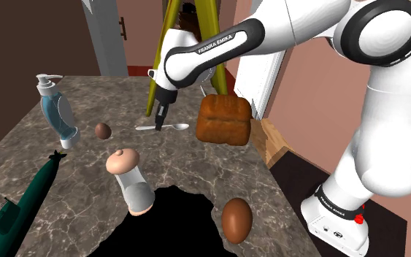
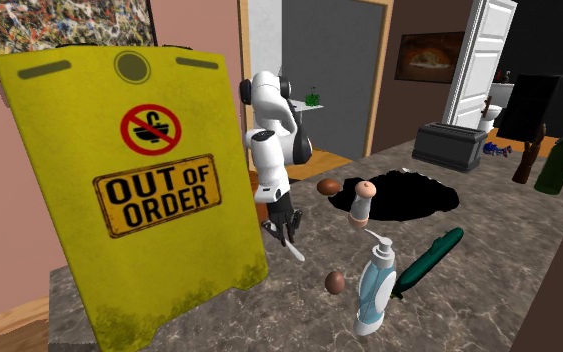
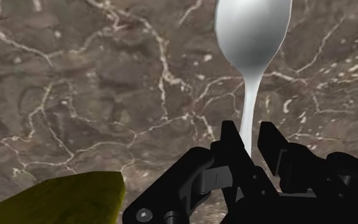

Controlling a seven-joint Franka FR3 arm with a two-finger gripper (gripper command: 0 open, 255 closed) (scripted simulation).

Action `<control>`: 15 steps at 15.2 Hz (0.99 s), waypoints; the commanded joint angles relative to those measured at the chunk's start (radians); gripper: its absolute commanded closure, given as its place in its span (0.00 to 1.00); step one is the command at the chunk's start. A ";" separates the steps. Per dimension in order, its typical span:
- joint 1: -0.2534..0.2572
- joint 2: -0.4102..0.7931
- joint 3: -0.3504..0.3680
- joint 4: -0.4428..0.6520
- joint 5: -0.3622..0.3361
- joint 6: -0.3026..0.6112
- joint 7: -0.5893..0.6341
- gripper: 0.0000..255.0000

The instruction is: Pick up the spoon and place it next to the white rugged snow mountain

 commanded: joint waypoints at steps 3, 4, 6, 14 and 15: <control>-0.001 -0.025 0.000 0.022 -0.002 -0.046 0.008 1.00; -0.002 -0.030 -0.001 0.028 -0.003 -0.058 0.010 1.00; -0.002 -0.041 -0.001 0.041 -0.004 -0.081 0.014 1.00; -0.004 -0.075 -0.002 0.102 -0.009 -0.175 0.031 1.00; -0.004 -0.079 -0.002 0.110 -0.010 -0.187 0.034 1.00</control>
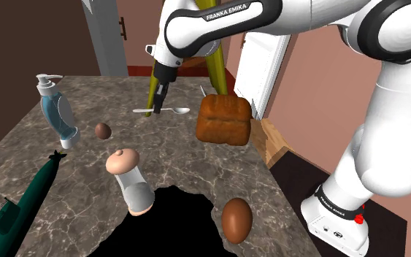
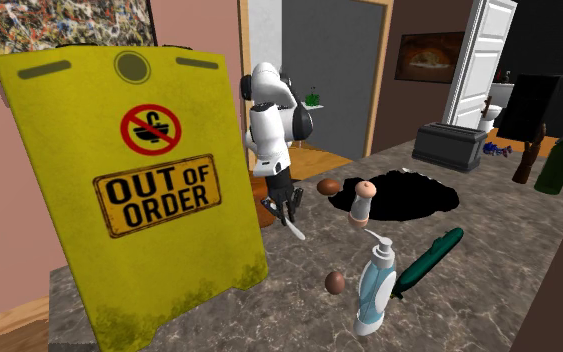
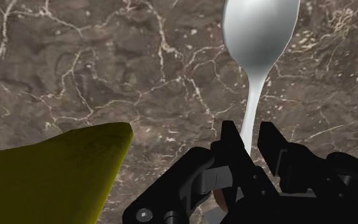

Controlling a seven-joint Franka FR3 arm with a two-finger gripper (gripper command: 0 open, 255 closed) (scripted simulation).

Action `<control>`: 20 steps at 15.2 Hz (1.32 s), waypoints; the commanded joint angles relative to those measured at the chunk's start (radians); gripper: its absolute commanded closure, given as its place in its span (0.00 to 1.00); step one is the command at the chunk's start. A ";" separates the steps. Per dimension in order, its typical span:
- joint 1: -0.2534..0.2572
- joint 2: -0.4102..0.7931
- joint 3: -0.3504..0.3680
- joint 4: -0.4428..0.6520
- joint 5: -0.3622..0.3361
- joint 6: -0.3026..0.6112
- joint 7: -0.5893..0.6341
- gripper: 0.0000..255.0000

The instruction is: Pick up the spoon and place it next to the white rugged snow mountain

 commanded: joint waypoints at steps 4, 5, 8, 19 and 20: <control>-0.001 -0.013 -0.001 0.051 -0.004 -0.064 0.011 1.00; -0.001 -0.016 -0.001 0.061 -0.005 -0.076 0.013 1.00; -0.002 -0.022 -0.001 0.092 -0.007 -0.113 0.020 1.00; 0.056 -0.261 0.051 -0.192 0.021 -0.044 0.117 1.00; 0.064 -0.287 0.059 -0.224 0.026 -0.036 0.130 1.00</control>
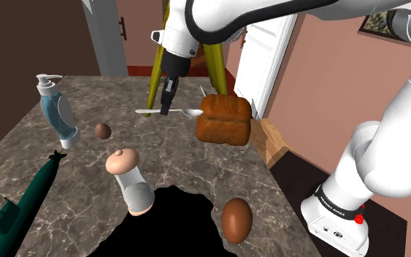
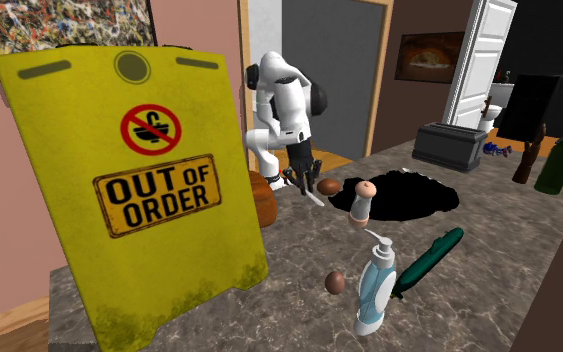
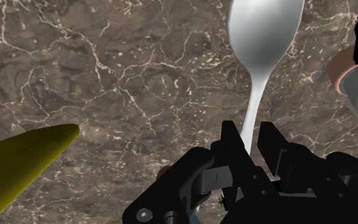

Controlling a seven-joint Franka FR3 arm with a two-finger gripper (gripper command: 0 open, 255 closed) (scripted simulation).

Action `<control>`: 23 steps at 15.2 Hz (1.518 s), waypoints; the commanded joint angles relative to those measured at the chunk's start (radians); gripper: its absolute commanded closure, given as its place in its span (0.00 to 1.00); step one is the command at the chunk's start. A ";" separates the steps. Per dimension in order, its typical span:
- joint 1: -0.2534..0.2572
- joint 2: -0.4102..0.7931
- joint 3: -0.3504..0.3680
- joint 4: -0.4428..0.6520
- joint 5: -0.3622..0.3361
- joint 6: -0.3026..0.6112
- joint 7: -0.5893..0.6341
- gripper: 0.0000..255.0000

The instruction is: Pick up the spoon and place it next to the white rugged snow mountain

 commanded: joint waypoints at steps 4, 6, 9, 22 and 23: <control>0.044 -0.125 0.045 -0.144 0.022 0.036 0.075 1.00; 0.061 -0.171 0.065 -0.193 0.033 0.046 0.106 1.00; 0.090 -0.237 0.097 -0.258 0.050 0.057 0.156 1.00; 0.225 -0.452 0.276 -0.423 0.134 0.067 0.413 1.00; 0.235 -0.463 0.292 -0.427 0.140 0.066 0.435 1.00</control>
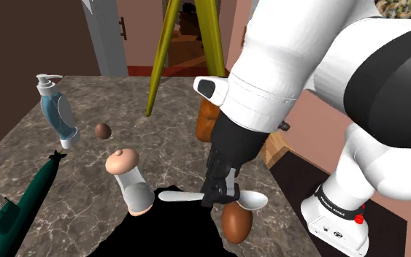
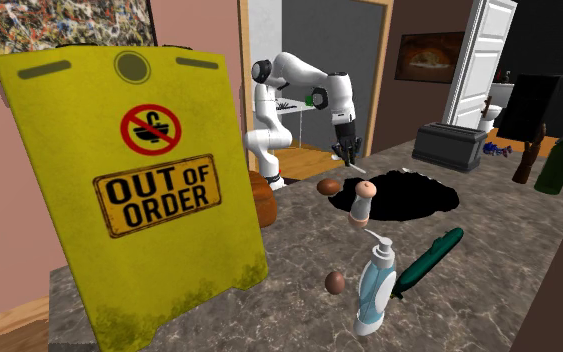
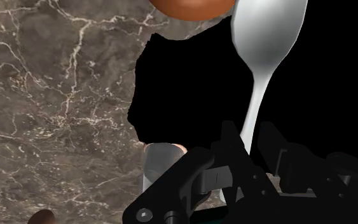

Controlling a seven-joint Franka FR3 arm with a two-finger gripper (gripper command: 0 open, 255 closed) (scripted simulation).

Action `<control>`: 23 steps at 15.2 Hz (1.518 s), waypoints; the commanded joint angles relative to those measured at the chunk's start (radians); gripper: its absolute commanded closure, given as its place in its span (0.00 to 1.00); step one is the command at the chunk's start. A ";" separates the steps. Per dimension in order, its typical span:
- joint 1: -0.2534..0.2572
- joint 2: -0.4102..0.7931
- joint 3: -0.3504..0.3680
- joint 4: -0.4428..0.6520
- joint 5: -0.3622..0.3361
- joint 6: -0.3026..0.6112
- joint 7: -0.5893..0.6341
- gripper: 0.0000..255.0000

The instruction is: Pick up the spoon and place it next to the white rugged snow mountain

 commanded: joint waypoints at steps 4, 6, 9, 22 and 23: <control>0.049 -0.049 0.081 -0.018 0.029 -0.005 0.113 1.00; 0.065 -0.060 0.119 -0.014 0.038 -0.007 0.162 1.00; 0.085 -0.067 0.178 -0.001 0.047 -0.009 0.238 1.00; 0.069 0.011 0.512 0.172 0.004 -0.017 0.603 1.00; 0.056 0.024 0.547 0.193 -0.008 -0.018 0.634 1.00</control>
